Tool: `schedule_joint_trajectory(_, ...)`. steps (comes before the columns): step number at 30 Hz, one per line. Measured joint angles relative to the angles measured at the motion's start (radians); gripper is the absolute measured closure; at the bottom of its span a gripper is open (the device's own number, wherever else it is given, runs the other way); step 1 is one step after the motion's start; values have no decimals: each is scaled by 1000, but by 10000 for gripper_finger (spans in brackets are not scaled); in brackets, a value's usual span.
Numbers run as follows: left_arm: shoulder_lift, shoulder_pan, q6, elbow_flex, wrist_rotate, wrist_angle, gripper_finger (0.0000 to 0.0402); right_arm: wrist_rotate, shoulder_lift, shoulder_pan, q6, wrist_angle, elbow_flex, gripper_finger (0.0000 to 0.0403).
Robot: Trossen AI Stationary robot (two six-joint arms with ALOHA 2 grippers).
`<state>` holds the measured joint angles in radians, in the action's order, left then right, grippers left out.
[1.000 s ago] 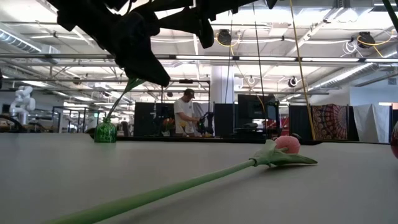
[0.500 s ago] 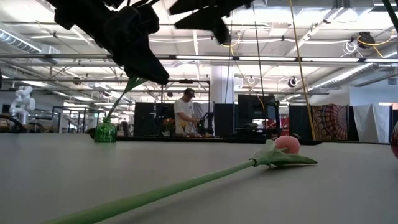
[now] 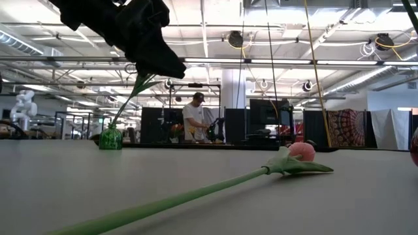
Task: Sort flowers into vase by color
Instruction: Put the pink flower into the green vase
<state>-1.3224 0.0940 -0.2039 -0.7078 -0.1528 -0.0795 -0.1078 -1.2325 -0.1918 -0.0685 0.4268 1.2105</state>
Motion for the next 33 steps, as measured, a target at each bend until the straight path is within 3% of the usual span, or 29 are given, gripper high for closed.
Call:
schedule_joint_trajectory(10,0,0,-120,0,26,9,260,-1,405,-47,-12,65,-252,250)
schedule_joint_trajectory(17,0,-12,-182,0,27,13,260,-1,660,-47,-158,-96,-501,250)
schedule_joint_trajectory(23,0,-15,-183,0,27,13,260,0,731,-47,-227,-241,-634,250)
schedule_joint_trajectory(33,-25,-15,-209,0,26,-47,260,0,692,-45,10,-257,-649,250)
